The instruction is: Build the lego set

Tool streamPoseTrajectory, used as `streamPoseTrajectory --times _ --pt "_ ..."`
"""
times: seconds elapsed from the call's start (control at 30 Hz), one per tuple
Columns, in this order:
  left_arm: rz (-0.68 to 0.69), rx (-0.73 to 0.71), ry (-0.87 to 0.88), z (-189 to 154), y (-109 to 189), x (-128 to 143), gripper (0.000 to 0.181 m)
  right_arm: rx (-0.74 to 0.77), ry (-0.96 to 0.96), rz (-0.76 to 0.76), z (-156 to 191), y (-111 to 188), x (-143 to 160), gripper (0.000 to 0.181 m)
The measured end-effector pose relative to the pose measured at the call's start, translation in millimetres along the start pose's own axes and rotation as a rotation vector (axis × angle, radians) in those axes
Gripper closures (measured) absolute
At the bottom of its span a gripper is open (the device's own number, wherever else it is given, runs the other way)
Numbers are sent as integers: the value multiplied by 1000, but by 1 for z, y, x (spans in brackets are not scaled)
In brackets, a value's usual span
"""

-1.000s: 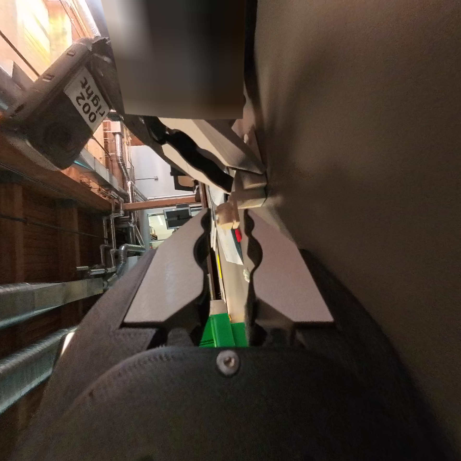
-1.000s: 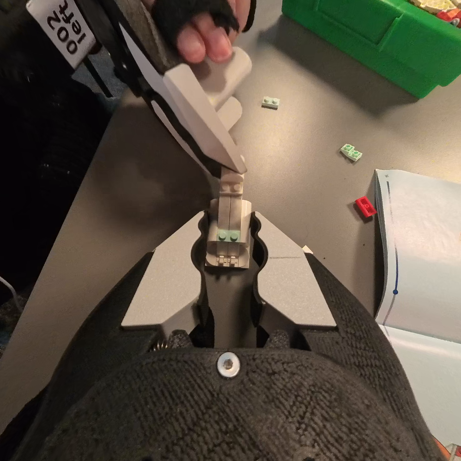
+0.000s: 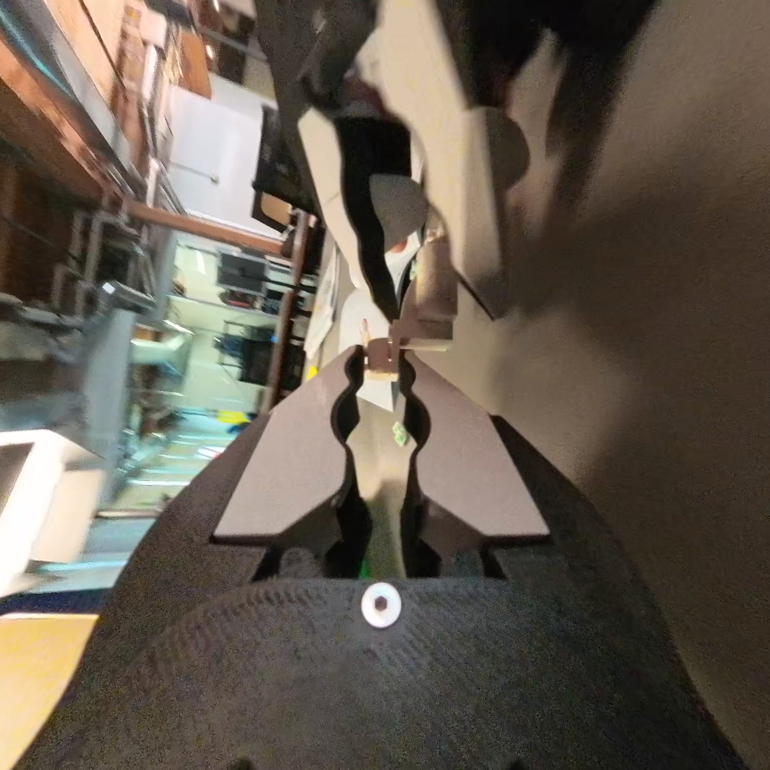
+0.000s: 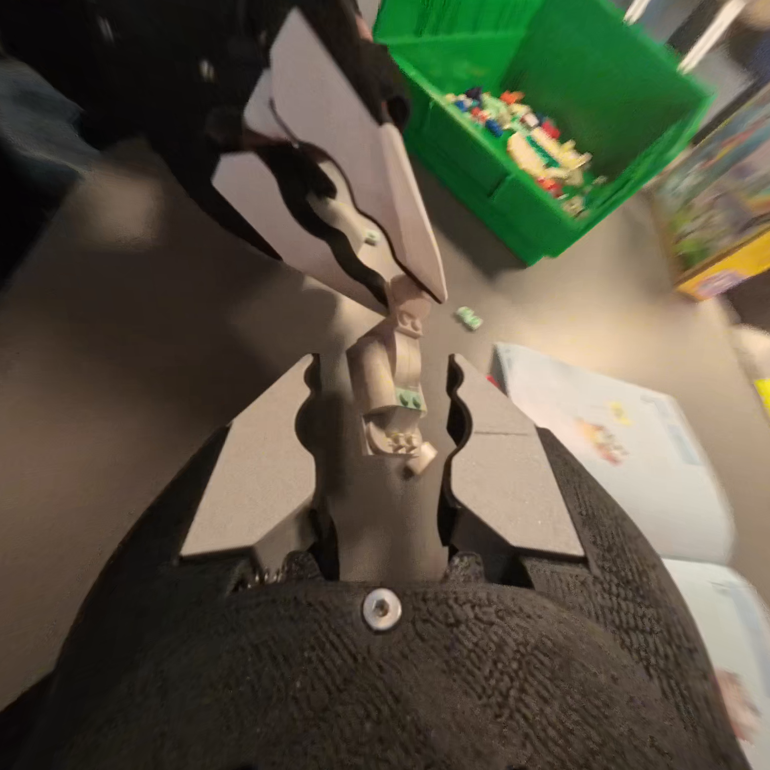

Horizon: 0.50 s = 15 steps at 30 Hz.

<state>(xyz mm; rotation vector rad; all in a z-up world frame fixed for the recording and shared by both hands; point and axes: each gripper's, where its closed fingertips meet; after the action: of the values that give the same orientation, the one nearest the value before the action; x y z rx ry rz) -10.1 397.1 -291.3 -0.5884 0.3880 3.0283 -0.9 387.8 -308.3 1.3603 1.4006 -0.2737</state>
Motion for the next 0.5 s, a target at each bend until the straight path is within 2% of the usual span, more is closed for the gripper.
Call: streamPoseTrajectory --times 0.1,0.17,0.27,0.33,0.5 --pt "-2 64 195 5 -4 3 166 175 271 58 -9 -3 1 120" --pt "-1 100 266 5 -6 3 166 241 388 85 -11 -5 0 134" --pt "4 120 279 3 -8 4 166 328 506 134 -18 -3 2 153" --pt "6 121 278 2 -8 5 166 351 559 157 -21 -2 4 157" --pt "-3 106 225 2 -8 4 166 321 542 177 -18 -1 6 159"
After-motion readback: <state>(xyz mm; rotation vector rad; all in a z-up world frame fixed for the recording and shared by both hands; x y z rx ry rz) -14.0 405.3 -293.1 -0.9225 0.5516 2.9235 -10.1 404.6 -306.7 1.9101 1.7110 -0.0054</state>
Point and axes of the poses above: each gripper's, where its closed fingertips meet, y back along the fingers, x out of its underside, z = x × y across the jaws, and after that the axes turned 3 degrees about y, right-handed
